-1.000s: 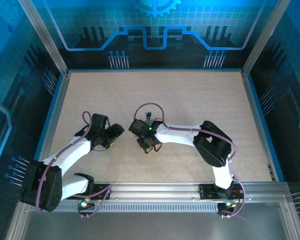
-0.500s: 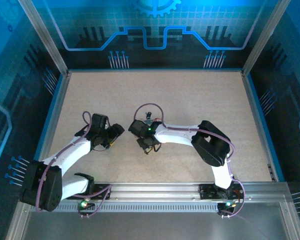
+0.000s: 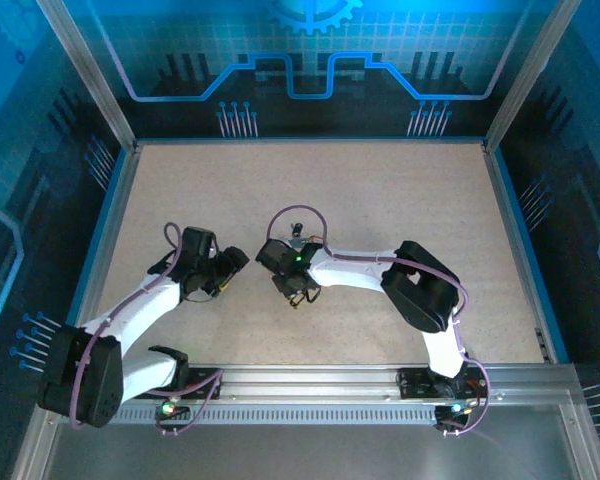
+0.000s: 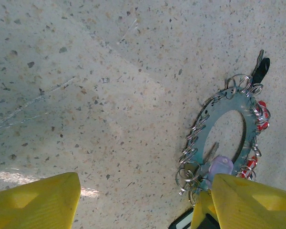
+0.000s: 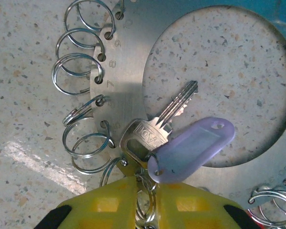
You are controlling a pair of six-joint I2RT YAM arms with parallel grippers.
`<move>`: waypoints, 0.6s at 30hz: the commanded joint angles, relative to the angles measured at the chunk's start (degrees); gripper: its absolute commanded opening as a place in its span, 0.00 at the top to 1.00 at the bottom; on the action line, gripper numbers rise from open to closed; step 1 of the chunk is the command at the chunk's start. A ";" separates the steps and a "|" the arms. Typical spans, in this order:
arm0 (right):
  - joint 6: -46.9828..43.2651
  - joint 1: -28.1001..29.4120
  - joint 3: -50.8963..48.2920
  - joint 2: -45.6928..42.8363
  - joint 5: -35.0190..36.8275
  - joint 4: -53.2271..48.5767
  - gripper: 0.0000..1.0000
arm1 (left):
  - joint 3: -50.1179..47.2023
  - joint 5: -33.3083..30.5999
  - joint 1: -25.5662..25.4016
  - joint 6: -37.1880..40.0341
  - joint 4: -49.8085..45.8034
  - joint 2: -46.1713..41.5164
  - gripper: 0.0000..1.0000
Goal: Put the keys on the keyring
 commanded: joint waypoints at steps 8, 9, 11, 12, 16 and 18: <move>0.47 0.68 -0.33 1.58 1.20 0.73 0.84 | 0.54 0.58 0.43 0.41 -0.86 -0.44 0.26; 0.39 0.69 -0.33 1.75 0.93 0.78 0.85 | 0.51 0.69 0.41 0.31 -0.82 -0.38 0.26; 0.23 0.70 -0.24 2.02 0.57 0.92 0.85 | 0.45 0.67 0.46 0.25 -0.73 -0.40 0.26; 0.12 0.71 -0.17 2.11 0.47 1.06 0.86 | 0.42 0.56 0.41 0.22 -0.73 -0.41 0.26; -0.10 0.69 0.24 2.88 0.30 0.89 0.86 | 0.33 0.63 0.41 0.19 -0.78 -0.78 0.26; -0.25 0.69 0.77 3.33 0.03 0.63 0.85 | 0.07 0.44 0.41 0.26 -0.82 -1.18 0.26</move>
